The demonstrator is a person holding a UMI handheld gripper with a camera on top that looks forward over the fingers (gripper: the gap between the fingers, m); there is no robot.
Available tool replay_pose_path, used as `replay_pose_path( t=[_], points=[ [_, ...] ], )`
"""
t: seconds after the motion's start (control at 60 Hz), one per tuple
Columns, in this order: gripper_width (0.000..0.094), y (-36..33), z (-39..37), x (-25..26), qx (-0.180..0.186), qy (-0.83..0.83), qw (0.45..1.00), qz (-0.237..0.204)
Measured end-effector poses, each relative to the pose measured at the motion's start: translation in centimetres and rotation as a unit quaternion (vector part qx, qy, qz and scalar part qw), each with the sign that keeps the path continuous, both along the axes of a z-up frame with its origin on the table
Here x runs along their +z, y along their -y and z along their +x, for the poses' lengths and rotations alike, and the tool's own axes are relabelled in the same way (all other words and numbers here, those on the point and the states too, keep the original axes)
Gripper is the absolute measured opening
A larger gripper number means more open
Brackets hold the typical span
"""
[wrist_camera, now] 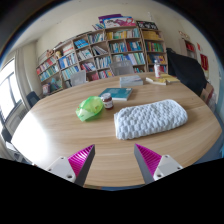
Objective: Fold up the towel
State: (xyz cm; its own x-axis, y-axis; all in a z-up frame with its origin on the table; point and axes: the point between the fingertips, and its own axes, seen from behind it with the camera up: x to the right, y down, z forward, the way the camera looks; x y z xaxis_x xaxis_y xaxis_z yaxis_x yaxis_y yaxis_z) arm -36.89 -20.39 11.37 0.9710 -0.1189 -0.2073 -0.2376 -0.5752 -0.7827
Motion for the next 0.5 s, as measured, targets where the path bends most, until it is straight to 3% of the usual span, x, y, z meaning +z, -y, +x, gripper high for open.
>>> replay_pose_path(
  t=[0.15, 0.183, 0.35, 0.5],
  points=[
    [0.0830, -0.3, 0.0, -0.3, 0.018, 0.014, 1.000, -0.019],
    [0.0828, -3.5, 0.1, -3.6, 0.021, 0.019, 0.999, -0.015],
    [0.0826, -9.9, 1.9, -5.3, 0.033, 0.052, 0.998, -0.013],
    [0.0740, -15.6, 2.4, -7.7, 0.068, 0.084, 0.994, -0.016]
  ],
)
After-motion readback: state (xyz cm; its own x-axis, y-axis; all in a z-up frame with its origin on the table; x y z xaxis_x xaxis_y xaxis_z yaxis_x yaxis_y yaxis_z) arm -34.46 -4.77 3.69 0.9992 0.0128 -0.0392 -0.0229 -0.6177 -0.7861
